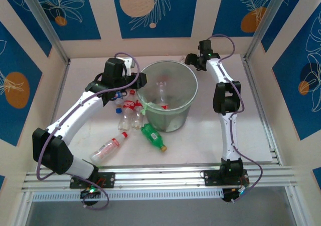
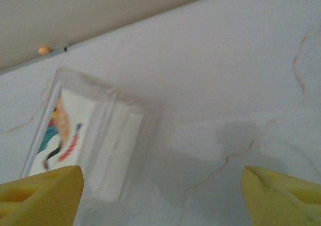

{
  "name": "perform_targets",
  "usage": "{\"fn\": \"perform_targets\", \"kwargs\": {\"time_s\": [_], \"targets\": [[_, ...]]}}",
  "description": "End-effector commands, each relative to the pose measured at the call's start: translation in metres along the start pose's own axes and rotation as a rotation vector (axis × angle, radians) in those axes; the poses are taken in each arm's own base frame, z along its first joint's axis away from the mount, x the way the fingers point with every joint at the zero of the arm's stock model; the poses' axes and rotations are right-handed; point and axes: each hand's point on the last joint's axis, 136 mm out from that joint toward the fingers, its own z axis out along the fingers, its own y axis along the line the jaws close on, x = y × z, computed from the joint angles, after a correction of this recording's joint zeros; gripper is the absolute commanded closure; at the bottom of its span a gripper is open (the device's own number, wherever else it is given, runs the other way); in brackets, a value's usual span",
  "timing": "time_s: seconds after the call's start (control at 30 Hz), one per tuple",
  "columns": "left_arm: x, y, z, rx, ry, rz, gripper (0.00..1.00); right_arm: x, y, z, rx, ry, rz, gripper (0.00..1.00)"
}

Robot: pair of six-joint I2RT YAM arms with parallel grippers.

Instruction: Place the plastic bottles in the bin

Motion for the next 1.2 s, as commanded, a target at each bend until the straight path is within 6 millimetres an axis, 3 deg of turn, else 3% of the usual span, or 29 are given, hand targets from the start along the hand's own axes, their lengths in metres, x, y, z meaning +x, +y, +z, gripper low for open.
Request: {"fn": "perform_targets", "kwargs": {"time_s": [0.0, 0.13, 0.23, 0.47, 0.73, 1.17], "targets": [[0.007, 0.008, -0.004, -0.030, 0.014, -0.014, 0.51, -0.011, 0.037, -0.030, -0.079, -0.056, -0.018, 0.17], [0.007, 0.009, -0.004, -0.031, 0.014, -0.015, 0.51, 0.001, 0.059, -0.032, -0.111, -0.049, -0.031, 0.15], [0.006, 0.008, -0.005, -0.031, 0.011, -0.017, 0.50, 0.014, 0.065, -0.019, -0.116, -0.013, -0.004, 0.15], [0.007, 0.008, -0.003, -0.027, 0.011, -0.022, 0.50, 0.043, 0.059, 0.011, -0.081, 0.072, 0.143, 0.15], [0.007, 0.008, -0.002, -0.025, 0.009, -0.022, 0.49, 0.059, 0.051, 0.033, -0.036, 0.122, 0.186, 0.15], [0.007, 0.009, 0.000, -0.023, 0.008, -0.027, 0.50, 0.065, 0.019, 0.024, 0.040, 0.142, 0.178, 0.25]]}}
